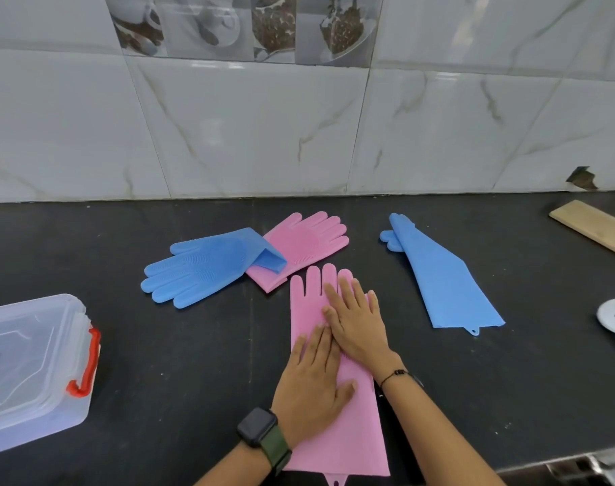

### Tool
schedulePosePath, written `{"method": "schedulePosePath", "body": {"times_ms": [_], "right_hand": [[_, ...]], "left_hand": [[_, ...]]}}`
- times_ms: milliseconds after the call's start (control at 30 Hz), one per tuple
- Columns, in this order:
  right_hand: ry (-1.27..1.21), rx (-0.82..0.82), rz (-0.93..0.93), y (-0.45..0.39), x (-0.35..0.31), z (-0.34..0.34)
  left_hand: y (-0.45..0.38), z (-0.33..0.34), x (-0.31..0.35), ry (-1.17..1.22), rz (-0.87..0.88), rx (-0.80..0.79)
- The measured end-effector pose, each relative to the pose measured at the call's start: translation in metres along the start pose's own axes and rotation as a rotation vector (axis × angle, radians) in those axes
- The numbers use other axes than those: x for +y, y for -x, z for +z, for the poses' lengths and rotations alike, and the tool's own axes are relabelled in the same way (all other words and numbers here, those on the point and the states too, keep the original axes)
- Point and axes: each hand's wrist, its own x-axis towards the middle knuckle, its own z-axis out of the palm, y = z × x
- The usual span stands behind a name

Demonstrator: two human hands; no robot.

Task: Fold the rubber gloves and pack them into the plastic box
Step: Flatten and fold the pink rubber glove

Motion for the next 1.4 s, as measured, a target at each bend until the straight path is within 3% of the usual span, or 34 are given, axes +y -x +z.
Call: {"method": "schedulePosePath", "body": {"times_ms": [133, 233, 300, 467, 633, 767, 867, 1033, 1100, 1167, 1233, 1400], "right_hand": [[-0.021, 0.007, -0.004, -0.002, -0.005, -0.004], [-0.216, 0.190, 0.092, -0.020, -0.007, -0.019], [-0.398, 0.268, 0.237, -0.041, -0.007, -0.038], [-1.095, 0.193, 0.580, -0.100, -0.015, -0.077], [-0.718, -0.078, 0.630, -0.158, -0.018, -0.075], [-0.536, -0.111, 0.696, -0.170, -0.029, -0.069], [-0.589, -0.063, 0.663, -0.179, -0.031, -0.066], [-0.912, 0.161, 0.560, -0.194, -0.031, -0.075], [-0.920, 0.176, 0.506, -0.196, -0.030, -0.089], [-0.972, 0.220, 0.464, -0.197, -0.029, -0.108], [-1.070, 0.285, 0.423, -0.193, -0.029, -0.128], [-1.226, 0.419, 0.321, -0.155, -0.039, -0.186]], "left_hand": [[0.000, 0.000, 0.000, -0.037, 0.012, 0.043], [-0.001, 0.001, -0.002, -0.023, -0.039, 0.056], [-0.004, 0.002, -0.003, 0.003, -0.012, 0.015], [-0.009, 0.007, -0.008, 0.044, -0.004, 0.002], [-0.007, 0.013, -0.008, -0.051, 0.011, 0.062], [-0.012, 0.010, -0.008, -0.021, 0.009, 0.098], [-0.016, 0.020, -0.010, -0.031, 0.019, 0.256], [-0.018, 0.002, -0.011, 0.107, 0.038, 0.016], [-0.025, -0.012, -0.016, 0.296, -0.018, 0.015], [-0.040, -0.025, -0.021, 0.441, -0.121, 0.087], [-0.063, -0.047, -0.029, 0.442, -0.201, 0.247], [-0.120, -0.114, -0.038, 0.519, -0.194, 0.531]]}}
